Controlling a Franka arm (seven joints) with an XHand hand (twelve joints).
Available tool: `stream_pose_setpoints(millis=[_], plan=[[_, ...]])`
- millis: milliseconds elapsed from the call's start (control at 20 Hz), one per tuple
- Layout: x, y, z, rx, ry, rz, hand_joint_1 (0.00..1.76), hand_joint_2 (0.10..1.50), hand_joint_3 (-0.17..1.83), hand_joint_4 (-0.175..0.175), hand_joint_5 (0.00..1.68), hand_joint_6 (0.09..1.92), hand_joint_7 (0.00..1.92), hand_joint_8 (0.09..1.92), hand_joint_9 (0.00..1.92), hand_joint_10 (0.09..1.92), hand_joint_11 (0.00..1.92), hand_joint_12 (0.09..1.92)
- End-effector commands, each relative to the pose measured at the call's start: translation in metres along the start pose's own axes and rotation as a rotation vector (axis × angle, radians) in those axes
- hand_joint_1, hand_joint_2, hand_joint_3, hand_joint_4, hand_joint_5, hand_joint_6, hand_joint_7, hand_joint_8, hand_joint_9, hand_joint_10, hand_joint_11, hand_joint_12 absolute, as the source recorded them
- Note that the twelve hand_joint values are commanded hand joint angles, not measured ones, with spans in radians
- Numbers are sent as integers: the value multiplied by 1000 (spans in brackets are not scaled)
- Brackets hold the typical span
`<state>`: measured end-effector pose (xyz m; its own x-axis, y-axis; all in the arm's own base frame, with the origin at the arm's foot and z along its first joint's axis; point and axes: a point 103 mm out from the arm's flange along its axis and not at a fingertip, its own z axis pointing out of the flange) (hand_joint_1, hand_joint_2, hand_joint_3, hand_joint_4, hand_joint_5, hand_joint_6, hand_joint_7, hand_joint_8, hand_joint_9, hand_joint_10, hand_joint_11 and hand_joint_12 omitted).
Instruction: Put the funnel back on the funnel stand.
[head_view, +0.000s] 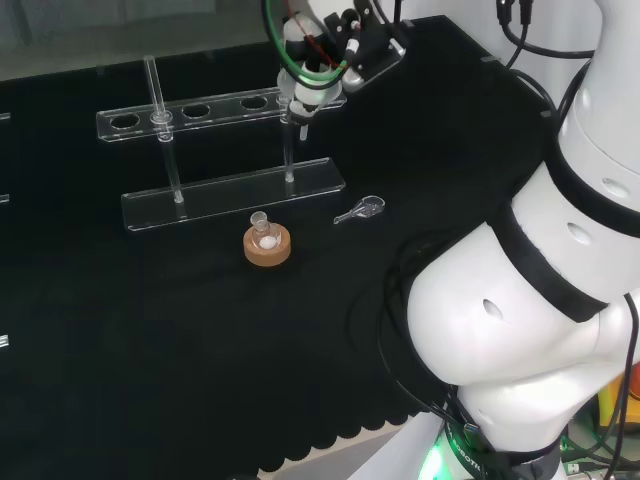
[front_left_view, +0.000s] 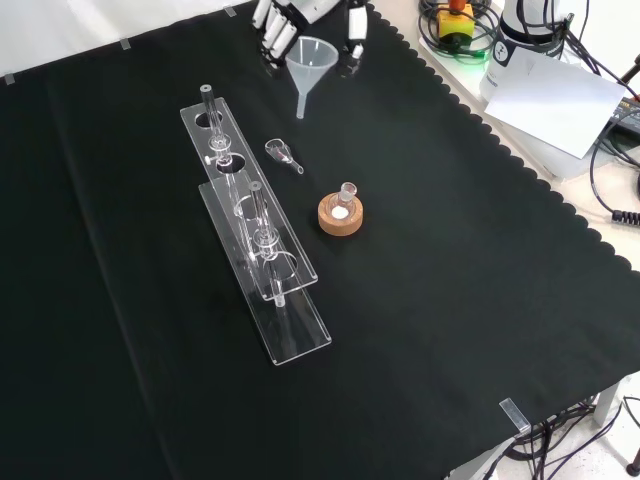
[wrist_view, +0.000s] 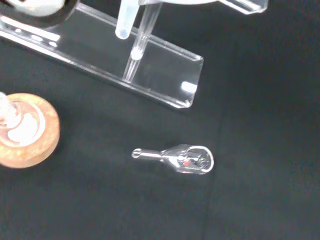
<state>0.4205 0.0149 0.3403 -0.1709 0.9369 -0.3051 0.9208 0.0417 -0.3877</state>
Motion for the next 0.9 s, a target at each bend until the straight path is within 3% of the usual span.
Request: stream_pose_setpoints(millis=[50, 450, 900], plan=[[-25, 9, -6, -50, 19, 41, 800, 650, 551, 1, 597, 808, 575, 672, 942, 429, 682, 1264], [-46, 28, -15, -79, 33, 76, 814, 649, 555, 5, 619, 816, 606, 678, 948, 433, 692, 1263], [-60, 58, -12, -72, 22, 78, 820, 648, 561, 7, 633, 819, 616, 675, 951, 435, 699, 1257]])
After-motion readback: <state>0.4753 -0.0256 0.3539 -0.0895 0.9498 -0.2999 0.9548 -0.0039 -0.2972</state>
